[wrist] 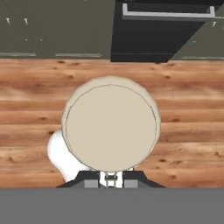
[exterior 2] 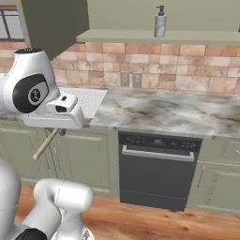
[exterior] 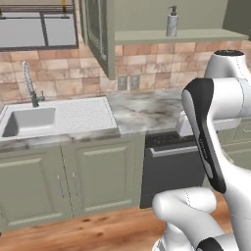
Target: Pick up the dish brush and soap dispenser from the sink, and place them back in the cabinet, and close the cabinet doors.
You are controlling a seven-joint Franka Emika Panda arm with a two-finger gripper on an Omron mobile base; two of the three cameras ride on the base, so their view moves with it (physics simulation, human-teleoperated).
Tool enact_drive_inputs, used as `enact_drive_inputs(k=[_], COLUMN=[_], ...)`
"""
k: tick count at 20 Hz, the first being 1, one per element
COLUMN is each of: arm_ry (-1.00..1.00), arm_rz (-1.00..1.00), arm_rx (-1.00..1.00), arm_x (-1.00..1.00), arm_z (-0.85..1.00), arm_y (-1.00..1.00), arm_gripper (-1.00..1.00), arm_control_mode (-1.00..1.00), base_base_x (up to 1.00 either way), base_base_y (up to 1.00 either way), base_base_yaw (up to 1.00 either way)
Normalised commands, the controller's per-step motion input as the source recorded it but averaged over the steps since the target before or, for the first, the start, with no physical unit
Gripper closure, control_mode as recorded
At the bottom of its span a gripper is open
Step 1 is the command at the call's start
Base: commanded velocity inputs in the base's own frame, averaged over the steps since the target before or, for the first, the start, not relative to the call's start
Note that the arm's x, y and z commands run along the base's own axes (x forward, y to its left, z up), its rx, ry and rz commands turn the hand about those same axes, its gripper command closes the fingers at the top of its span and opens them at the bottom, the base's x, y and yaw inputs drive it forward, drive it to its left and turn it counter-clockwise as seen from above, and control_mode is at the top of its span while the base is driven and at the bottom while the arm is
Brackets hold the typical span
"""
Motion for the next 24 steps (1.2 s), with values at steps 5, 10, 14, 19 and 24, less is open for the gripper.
enact_drive_inputs(k=[5,10,14,19,24], arm_ry=[0.00,0.00,0.00,0.00,0.00], arm_rz=[0.00,0.00,0.00,0.00,0.00], arm_rx=[0.00,0.00,0.00,0.00,0.00], arm_x=[0.00,0.00,0.00,0.00,0.00], arm_z=[0.00,0.00,0.00,0.00,0.00], arm_y=[0.00,0.00,0.00,0.00,0.00], arm_gripper=[1.00,1.00,1.00,1.00,1.00], arm_control_mode=[1.00,1.00,1.00,1.00,1.00], base_base_x=[0.00,0.00,0.02,0.13,0.26], base_base_y=[-0.66,-0.61,-0.43,-0.09,0.08], base_base_yaw=[0.00,0.00,0.00,0.00,0.00])
